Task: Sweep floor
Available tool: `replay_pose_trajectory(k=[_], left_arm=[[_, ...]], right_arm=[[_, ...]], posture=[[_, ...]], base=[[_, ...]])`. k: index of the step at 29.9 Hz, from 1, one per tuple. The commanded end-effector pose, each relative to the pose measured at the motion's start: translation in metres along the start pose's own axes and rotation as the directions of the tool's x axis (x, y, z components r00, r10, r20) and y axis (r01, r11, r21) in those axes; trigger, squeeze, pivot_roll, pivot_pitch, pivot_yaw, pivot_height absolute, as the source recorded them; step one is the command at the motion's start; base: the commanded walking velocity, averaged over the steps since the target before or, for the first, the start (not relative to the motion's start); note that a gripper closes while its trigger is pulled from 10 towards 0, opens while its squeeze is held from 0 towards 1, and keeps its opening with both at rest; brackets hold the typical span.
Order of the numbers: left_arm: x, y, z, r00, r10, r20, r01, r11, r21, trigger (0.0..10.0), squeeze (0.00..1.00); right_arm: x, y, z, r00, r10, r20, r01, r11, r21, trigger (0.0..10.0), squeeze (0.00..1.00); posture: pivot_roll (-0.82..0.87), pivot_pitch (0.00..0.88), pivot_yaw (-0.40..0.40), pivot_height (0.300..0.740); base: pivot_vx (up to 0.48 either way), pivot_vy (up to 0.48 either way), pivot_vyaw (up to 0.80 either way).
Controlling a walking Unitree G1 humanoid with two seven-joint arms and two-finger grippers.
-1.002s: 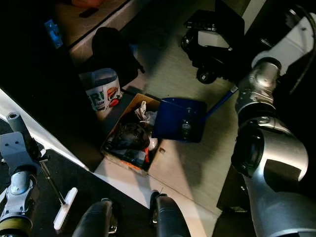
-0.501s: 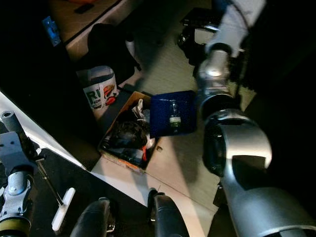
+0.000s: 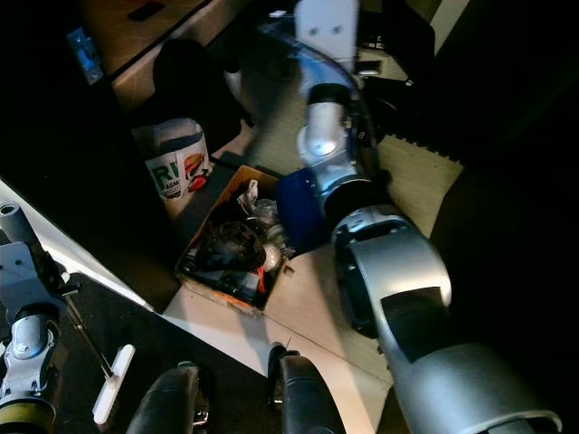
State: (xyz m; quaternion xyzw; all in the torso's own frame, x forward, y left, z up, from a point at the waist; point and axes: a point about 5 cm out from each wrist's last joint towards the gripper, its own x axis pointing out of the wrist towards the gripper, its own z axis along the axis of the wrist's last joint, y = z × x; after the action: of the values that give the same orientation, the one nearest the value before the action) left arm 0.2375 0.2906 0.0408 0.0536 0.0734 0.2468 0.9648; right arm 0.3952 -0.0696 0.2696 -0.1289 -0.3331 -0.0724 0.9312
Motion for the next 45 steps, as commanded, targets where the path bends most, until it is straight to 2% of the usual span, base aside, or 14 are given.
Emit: replay_pose_trajectory(k=[1,5,10,14,16,18,20,23,24,27,33,36,39,45], left_arm=[[-0.007,0.000,-0.012,0.999,0.007,-0.048,-0.007,1.000,-0.010,10.0,0.00],[-0.007,0.001,-0.012,0.999,0.013,-0.046,-0.014,1.000,-0.012,10.0,0.00],[-0.008,0.002,-0.012,0.999,0.020,-0.045,-0.020,1.000,-0.013,10.0,0.00],[-0.009,0.003,-0.012,0.999,0.025,-0.045,-0.025,1.000,-0.014,10.0,0.00],[-0.009,0.004,-0.013,0.999,0.024,-0.048,-0.024,1.000,-0.012,10.0,0.00],[-0.008,0.004,-0.013,0.998,0.024,-0.050,-0.024,1.000,-0.012,10.0,0.00],[-0.006,0.004,-0.011,0.999,0.019,-0.048,-0.019,1.000,-0.012,10.0,0.00],[-0.005,0.004,-0.011,0.999,0.017,-0.047,-0.017,1.000,-0.013,10.0,0.00],[-0.002,0.002,-0.008,0.999,0.009,-0.040,-0.010,1.000,-0.015,10.0,0.00],[0.004,-0.004,-0.002,1.000,-0.014,-0.025,0.014,1.000,-0.019,10.0,0.00],[0.010,-0.011,0.002,0.999,-0.049,-0.022,0.049,0.999,-0.020,10.0,0.00],[0.015,-0.016,0.005,0.996,-0.085,-0.027,0.085,0.996,-0.014,10.0,0.00],[0.018,-0.022,0.006,0.993,-0.116,-0.031,0.115,0.993,-0.009,10.0,0.00],[0.017,-0.039,0.003,0.981,-0.184,-0.056,0.184,0.983,0.010,10.0,0.00]], right_arm=[[0.008,0.008,0.024,0.990,0.025,0.139,-0.025,1.000,0.002,10.0,0.00],[0.005,0.025,0.039,0.977,0.065,0.203,-0.070,0.997,0.020,10.0,0.00],[0.006,0.026,0.040,0.980,0.050,0.194,-0.058,0.998,0.038,10.0,0.00],[0.022,-0.011,0.026,0.987,-0.143,0.080,0.139,0.989,0.051,10.0,0.00],[0.031,-0.035,0.019,0.976,-0.216,-0.004,0.215,0.969,0.126,10.0,0.00],[0.033,-0.040,0.018,0.973,-0.229,-0.022,0.230,0.962,0.147,10.0,0.00],[0.044,-0.070,0.010,0.976,-0.202,-0.080,0.216,0.941,0.259,10.0,0.00],[0.046,-0.080,0.009,0.977,-0.193,-0.087,0.210,0.933,0.293,10.0,0.00],[0.050,-0.097,0.008,0.978,-0.192,-0.084,0.209,0.917,0.338,10.0,0.00],[0.056,-0.125,0.001,0.982,-0.138,-0.130,0.183,0.862,0.473,10.0,0.00],[0.054,-0.135,-0.017,0.972,0.040,-0.229,0.091,0.841,0.533,10.0,0.00],[0.039,-0.141,-0.037,0.918,0.237,-0.317,-0.099,0.914,0.394,10.0,0.00],[0.024,-0.143,-0.052,0.872,0.309,-0.380,-0.193,0.930,0.314,10.0,0.00],[-0.001,-0.144,-0.077,0.813,0.340,-0.472,-0.187,0.921,0.341,10.0,0.00]], posture=[[0.08,0.156,-0.136,0.740],[0.08,0.150,-0.142,0.740],[0.09,0.145,-0.146,0.740],[0.10,0.136,-0.148,0.740],[0.10,0.121,-0.141,0.740],[0.10,0.121,-0.141,0.740],[0.09,0.102,-0.126,0.740],[0.09,0.102,-0.126,0.740],[0.08,0.093,-0.106,0.740],[0.08,0.088,-0.094,0.740],[0.07,0.065,-0.061,0.740],[0.06,0.035,-0.035,0.740],[0.06,0.022,-0.029,0.740],[0.06,0.000,-0.019,0.740]], base=[[0.000,0.000,0.00],[0.000,0.000,0.00],[0.000,0.000,0.00],[0.000,0.000,0.00],[0.000,0.000,0.00],[0.000,0.000,0.00],[0.000,0.000,0.00],[0.000,0.000,0.00],[0.000,0.000,0.00],[0.000,0.000,0.00],[0.000,0.000,0.00],[0.000,0.000,0.00],[0.000,0.000,0.00],[0.000,0.000,0.00]])
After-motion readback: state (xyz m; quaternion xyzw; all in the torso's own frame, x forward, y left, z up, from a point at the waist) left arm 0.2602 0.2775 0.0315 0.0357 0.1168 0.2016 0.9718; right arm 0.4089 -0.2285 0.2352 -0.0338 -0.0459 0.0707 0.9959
